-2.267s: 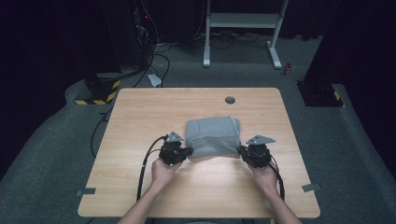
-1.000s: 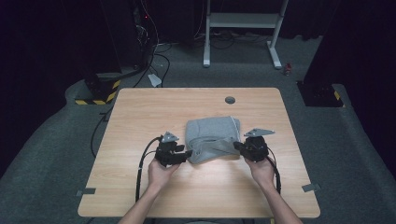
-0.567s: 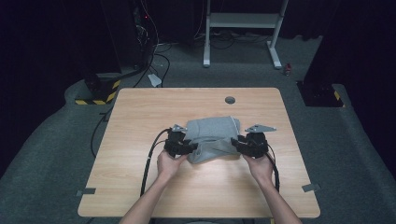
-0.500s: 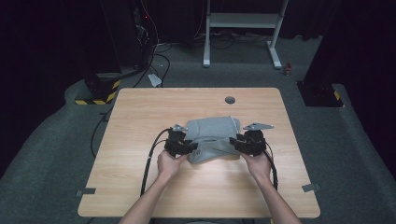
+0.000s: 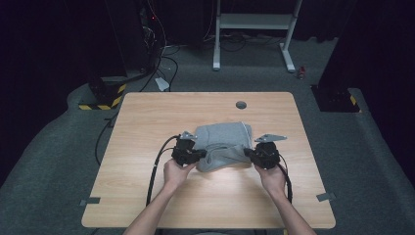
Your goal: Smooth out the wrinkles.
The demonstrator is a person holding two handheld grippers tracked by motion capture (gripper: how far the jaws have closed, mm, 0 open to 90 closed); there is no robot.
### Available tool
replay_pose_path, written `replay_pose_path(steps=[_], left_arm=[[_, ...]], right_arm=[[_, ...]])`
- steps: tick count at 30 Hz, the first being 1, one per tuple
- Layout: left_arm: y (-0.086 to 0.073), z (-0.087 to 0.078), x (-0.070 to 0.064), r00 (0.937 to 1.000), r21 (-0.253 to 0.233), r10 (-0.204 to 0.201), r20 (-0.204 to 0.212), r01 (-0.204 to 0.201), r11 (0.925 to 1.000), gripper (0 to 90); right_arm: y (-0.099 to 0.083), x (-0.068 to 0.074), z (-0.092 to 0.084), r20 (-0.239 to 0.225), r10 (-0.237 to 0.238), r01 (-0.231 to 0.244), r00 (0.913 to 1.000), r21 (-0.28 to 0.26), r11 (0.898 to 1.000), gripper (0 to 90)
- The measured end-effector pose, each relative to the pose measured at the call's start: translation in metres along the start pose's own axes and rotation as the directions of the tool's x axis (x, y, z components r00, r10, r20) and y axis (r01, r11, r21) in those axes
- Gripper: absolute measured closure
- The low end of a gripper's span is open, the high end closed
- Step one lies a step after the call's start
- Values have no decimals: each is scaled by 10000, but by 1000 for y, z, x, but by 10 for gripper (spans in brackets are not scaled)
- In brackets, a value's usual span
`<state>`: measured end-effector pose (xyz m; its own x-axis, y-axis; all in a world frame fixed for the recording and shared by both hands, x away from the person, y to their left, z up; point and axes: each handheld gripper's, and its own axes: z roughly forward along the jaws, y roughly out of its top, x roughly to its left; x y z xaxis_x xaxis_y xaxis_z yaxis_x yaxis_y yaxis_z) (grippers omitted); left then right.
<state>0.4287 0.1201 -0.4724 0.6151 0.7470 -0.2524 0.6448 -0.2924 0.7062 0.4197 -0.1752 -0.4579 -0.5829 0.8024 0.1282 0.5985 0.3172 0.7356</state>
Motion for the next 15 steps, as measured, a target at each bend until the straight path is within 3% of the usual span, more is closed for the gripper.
replay_pose_path(steps=[2, 4, 5, 11, 15], left_arm=[[0, 0, 0, 10000, -27, 22, 10, -22, 10000, 850], [0, 1, -1, 10000, -22, 55, 25, -55, 10000, 848], [0, 1, -1, 10000, 1, 36, 40, -36, 10000, 848], [-1, 1, 0, 10000, 54, 7, 94, -8, 10000, 848], [-2, -1, 1, 9999, 18, -44, 135, 44, 10000, 848]], right_arm=[[2, 0, -3, 80, 121, -120, 9999, -168, 9998, 861], [7, 0, -3, 384, 164, -154, 9991, -270, 9995, 692], [10, 0, -2, 536, 181, -168, 9984, -238, 9996, 659], [25, -3, 9, 695, 621, -599, 9956, -341, 9976, 600], [29, -6, 22, 1019, 617, -643, 9929, 226, 9977, 589]])
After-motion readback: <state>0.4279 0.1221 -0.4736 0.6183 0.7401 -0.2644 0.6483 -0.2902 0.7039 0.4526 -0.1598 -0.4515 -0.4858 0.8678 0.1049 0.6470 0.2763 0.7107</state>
